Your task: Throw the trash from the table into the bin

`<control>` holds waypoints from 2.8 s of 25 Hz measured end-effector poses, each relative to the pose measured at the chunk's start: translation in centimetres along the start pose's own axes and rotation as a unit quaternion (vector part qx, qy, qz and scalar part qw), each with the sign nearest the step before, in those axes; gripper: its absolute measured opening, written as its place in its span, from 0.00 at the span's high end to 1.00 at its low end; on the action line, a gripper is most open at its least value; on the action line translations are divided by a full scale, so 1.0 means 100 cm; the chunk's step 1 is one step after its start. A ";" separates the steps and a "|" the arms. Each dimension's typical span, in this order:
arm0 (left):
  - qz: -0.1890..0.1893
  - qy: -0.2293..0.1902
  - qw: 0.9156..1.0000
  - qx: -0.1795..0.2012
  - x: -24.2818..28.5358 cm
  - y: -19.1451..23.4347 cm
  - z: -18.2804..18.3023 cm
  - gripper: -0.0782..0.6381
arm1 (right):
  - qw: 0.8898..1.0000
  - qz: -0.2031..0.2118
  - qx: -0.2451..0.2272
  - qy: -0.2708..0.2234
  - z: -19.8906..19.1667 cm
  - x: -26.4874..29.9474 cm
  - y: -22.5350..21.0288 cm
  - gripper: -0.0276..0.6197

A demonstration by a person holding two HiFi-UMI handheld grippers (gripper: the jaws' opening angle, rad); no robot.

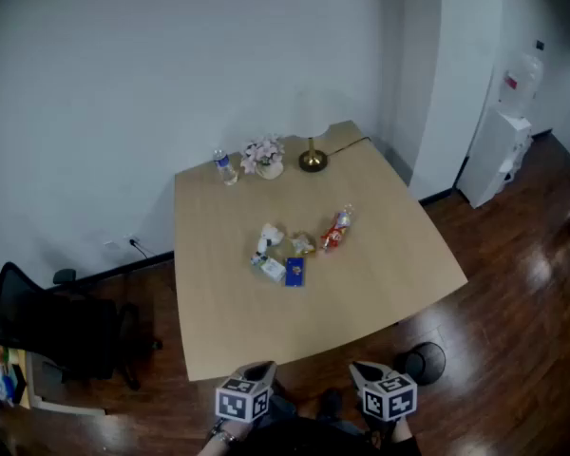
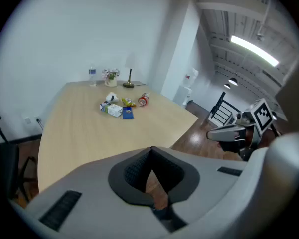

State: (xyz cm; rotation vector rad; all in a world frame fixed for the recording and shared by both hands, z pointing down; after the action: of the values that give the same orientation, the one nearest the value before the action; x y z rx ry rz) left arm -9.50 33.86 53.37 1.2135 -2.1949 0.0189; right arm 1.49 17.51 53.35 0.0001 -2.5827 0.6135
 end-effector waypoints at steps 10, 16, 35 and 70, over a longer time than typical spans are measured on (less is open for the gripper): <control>0.021 -0.029 0.999 -0.034 0.023 0.066 0.035 0.89 | 0.999 0.035 -0.039 0.011 0.043 0.078 0.027 0.95; 0.015 -0.039 0.999 -0.032 0.058 0.097 0.062 0.89 | 0.997 0.033 -0.071 0.029 0.069 0.124 0.028 0.95; 0.072 -0.015 0.993 -0.091 0.127 0.158 0.084 0.89 | 0.976 0.083 -0.192 0.058 0.115 0.304 0.021 0.49; 0.154 -0.006 0.984 -0.095 0.097 0.199 0.065 0.89 | 0.944 0.184 -0.235 0.143 0.081 0.356 0.088 0.55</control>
State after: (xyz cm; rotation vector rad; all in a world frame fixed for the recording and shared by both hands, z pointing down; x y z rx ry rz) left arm -31.84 36.08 58.66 0.7661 -2.3142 -0.0695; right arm -34.56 25.85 59.49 -0.6897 -2.3890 0.0892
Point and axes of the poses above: the fingertips, and each gripper's own axes: x forward along the fingers, y to its left, z out of its top, the point moved 1 cm from there along -x, backward along the fingers, and after that the axes turned 15 degrees about -y, right-handed, at the moved point
